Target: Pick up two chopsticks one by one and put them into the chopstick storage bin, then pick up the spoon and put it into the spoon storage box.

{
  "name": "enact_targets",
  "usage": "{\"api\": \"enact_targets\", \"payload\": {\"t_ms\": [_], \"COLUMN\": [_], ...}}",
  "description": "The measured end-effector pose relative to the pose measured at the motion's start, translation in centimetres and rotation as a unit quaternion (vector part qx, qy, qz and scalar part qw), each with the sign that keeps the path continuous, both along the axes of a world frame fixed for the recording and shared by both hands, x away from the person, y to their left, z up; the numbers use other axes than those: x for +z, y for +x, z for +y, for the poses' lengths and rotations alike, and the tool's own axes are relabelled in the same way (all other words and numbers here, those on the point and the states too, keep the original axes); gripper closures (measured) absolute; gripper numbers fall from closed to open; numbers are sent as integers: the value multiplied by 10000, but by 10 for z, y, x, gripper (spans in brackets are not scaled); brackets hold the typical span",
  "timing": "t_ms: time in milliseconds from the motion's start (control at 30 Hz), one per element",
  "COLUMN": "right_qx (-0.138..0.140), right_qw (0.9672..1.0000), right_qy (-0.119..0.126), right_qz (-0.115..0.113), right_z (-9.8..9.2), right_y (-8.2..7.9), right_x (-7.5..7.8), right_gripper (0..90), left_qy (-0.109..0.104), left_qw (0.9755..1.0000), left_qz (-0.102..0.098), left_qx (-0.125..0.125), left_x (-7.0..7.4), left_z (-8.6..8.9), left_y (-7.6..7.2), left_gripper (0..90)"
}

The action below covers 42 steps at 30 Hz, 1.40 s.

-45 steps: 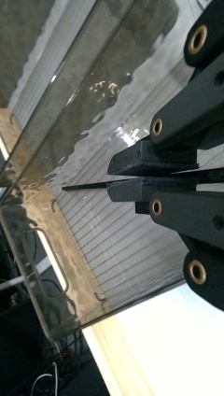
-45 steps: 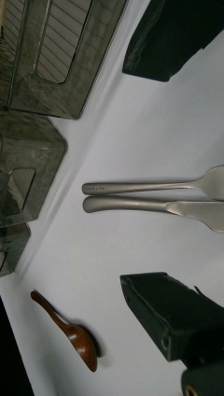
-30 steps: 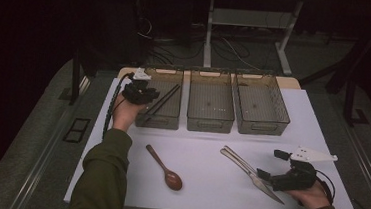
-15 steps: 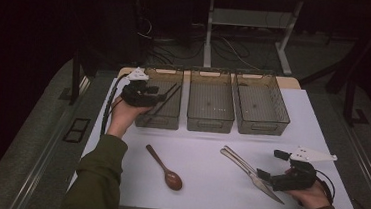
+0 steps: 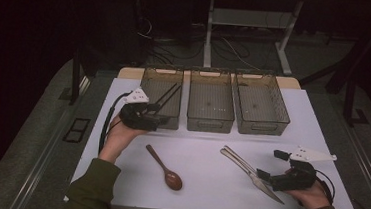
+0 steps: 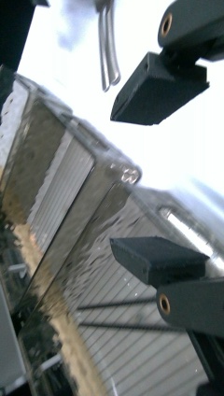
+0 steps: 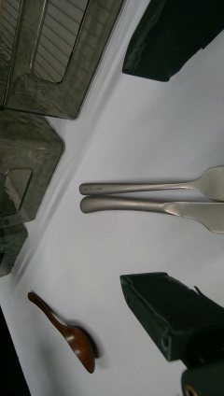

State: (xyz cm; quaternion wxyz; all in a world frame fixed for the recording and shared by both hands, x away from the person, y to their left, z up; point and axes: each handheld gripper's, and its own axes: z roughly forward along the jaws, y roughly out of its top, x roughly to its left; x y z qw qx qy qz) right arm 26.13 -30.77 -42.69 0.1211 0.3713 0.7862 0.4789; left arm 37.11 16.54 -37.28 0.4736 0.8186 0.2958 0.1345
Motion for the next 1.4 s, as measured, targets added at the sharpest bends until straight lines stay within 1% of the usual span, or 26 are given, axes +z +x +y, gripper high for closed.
{"api": "enact_targets", "payload": {"t_ms": [100,167,267,333,567,700,767,800,867,933,967,1067,1167,1200,1233,1267,1300,1333,1400], "right_qx": [-12,-14,-9,-15,-11,-7,-7,-6,-9,-10,-14,-17,-43,-44,-54,-25,-20,-10,6], "right_qw": [10000,10000,10000,10000,10000,10000,10000,10000,10000,10000,10000,10000,10000,10000,10000,10000,10000,10000,10000], "right_qy": [4,3,10,23,16,10,9,10,10,13,16,6,9,10,6,1,-4,-5,5], "right_qz": [-1,-3,-10,-7,0,-10,-9,-15,-12,-14,-7,-3,11,7,15,8,18,4,-2], "right_z": [0,0,0,-1,-1,0,0,0,0,0,0,-1,-1,0,0,0,1,1,1], "right_y": [0,0,0,0,-1,-1,-1,-1,-1,-1,-1,0,0,0,0,-1,-1,-2,-2], "right_x": [0,0,0,1,1,1,1,1,0,0,0,0,0,0,0,0,0,1,1], "right_gripper": [9,9,9,9,9,9,9,9,9,9,9,9,9,9,9,9,9,10,9], "left_qy": [0,77,87,96,72,54,35,40,52,38,56,-6,-41,-21,-10,-44,-22,-12,76], "left_qw": [10000,9999,9997,9997,9996,9996,9996,9995,9994,9990,9988,9981,9970,9965,9958,9954,9945,9938,9921], "left_qz": [7,40,93,69,59,91,83,117,103,167,155,180,242,273,326,372,422,472,559], "left_qx": [-72,-129,-195,-227,-253,-262,-265,-293,-339,-412,-460,-597,-729,-793,-851,-885,-960,-1005,-1120], "left_x": [-7,-11,-16,-19,-27,-33,-35,-36,-37,-39,-40,-41,-42,-42,-43,-44,-45,-46,-49], "left_z": [-2,-4,-4,-4,0,2,3,3,4,3,3,2,1,1,1,1,1,0,-2], "left_y": [-12,-19,-30,-37,-55,-64,-69,-71,-76,-81,-83,-90,-97,-100,-102,-105,-107,-110,-115], "left_gripper": [300,300,303,315,329,363,403,426,481,526,559,645,738,784,814,845,872,885,886]}}
